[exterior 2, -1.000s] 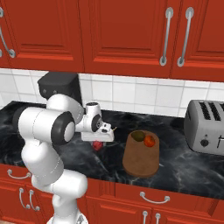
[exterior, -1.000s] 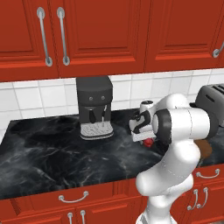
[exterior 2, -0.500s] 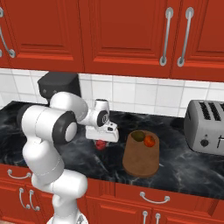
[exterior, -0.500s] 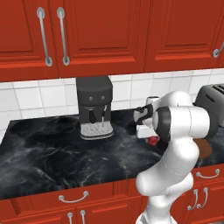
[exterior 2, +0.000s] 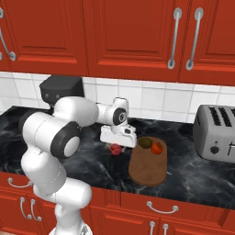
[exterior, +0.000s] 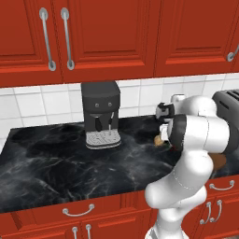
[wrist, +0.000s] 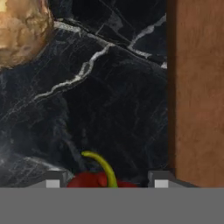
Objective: Place the avocado, onion, tomato, and bell pepper on the cutting board.
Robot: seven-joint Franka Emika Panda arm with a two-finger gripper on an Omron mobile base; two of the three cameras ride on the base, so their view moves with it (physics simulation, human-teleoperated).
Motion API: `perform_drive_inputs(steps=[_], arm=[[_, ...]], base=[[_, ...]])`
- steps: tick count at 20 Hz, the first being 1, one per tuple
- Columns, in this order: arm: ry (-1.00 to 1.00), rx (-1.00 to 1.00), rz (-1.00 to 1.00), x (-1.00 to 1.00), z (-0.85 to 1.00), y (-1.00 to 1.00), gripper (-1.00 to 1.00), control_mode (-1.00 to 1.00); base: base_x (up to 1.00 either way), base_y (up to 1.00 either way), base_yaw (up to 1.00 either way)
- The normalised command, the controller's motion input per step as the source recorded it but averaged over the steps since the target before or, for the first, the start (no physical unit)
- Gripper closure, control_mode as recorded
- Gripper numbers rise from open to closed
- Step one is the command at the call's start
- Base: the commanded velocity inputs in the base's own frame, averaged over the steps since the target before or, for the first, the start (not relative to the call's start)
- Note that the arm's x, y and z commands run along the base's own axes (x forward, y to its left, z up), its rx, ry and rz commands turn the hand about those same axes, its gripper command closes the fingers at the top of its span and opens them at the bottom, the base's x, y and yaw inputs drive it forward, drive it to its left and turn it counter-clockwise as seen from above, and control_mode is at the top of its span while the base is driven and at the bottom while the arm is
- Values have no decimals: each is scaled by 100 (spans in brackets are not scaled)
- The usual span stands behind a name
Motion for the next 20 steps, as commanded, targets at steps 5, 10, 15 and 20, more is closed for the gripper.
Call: perform_drive_inputs(steps=[5,10,15,20], arm=[[2,0,-5,-22,32,-49,100,-100],[0,0,-4,-26,0,-49,100,-100],[0,0,-4,-12,0,-50,100,-100],[0,0,0,0,-1,-21,100,-100]], base=[[0,0,0],[0,0,0],[0,0,0],[0,0,0]])
